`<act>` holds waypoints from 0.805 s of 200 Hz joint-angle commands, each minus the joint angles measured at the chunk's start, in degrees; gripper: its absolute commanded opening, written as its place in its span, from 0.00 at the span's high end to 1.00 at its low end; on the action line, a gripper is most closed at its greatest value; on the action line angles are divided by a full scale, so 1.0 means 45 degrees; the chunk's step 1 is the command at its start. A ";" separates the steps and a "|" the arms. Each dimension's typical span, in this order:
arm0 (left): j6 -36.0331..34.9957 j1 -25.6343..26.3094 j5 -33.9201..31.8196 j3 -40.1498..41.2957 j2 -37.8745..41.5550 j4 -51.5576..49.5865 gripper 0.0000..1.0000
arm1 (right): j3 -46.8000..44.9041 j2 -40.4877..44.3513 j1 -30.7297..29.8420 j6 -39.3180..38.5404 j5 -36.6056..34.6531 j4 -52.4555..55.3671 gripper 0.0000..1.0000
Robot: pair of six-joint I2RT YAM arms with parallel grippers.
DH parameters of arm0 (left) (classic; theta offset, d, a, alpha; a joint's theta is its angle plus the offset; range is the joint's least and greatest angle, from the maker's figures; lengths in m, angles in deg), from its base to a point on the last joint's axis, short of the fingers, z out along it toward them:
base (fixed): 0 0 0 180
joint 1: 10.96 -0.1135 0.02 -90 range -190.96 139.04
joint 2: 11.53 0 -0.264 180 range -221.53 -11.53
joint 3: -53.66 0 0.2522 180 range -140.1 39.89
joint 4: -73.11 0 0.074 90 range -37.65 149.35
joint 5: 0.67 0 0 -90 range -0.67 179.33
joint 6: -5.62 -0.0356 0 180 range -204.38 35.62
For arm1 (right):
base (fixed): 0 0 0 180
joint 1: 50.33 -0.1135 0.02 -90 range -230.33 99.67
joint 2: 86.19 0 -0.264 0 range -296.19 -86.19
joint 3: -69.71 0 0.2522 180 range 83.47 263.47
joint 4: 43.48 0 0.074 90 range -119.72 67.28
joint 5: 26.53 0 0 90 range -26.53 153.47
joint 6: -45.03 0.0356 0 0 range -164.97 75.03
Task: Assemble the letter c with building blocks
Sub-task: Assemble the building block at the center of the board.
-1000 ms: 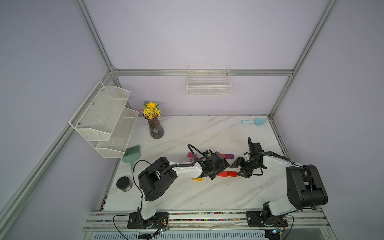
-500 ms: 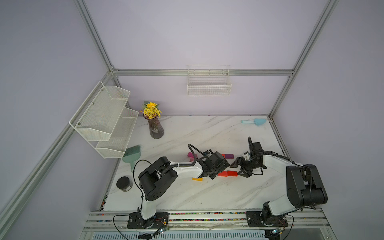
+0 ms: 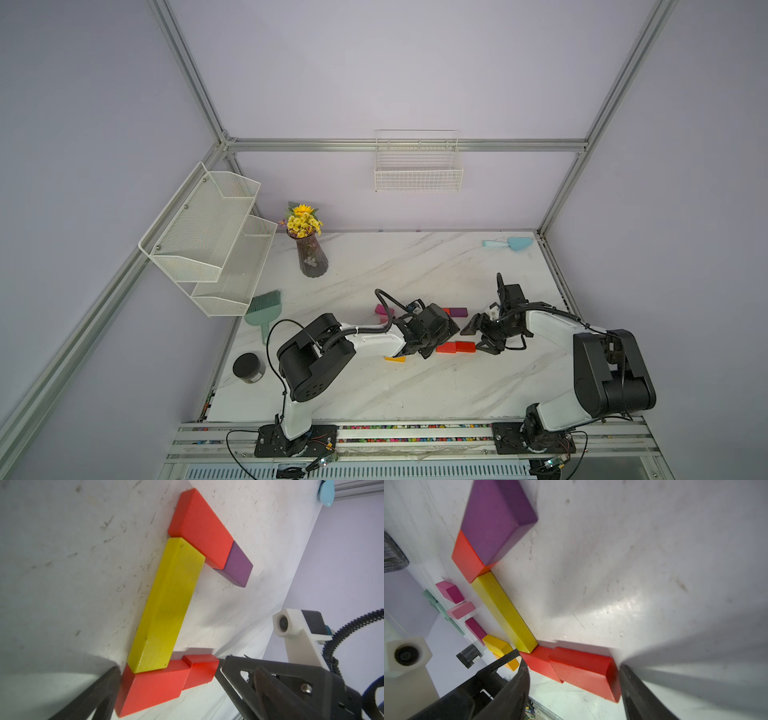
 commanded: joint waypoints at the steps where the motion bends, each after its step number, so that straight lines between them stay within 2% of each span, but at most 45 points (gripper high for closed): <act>1: 0.0166 0.0079 -0.0238 0.0198 0.0370 0.0188 0.00 | 0.0089 0.0215 0.0051 -0.0024 -0.0779 0.0305 0.29; 62: 0.0151 0.0039 -0.0315 0.0449 0.0600 0.0199 0.00 | -0.0005 0.0322 0.0080 -0.0062 -0.0724 0.0268 0.29; 161: -0.0040 -0.0354 -0.0727 0.1274 0.1687 -0.0215 0.00 | -0.0076 0.0200 0.0071 -0.0224 0.0272 -0.0279 0.30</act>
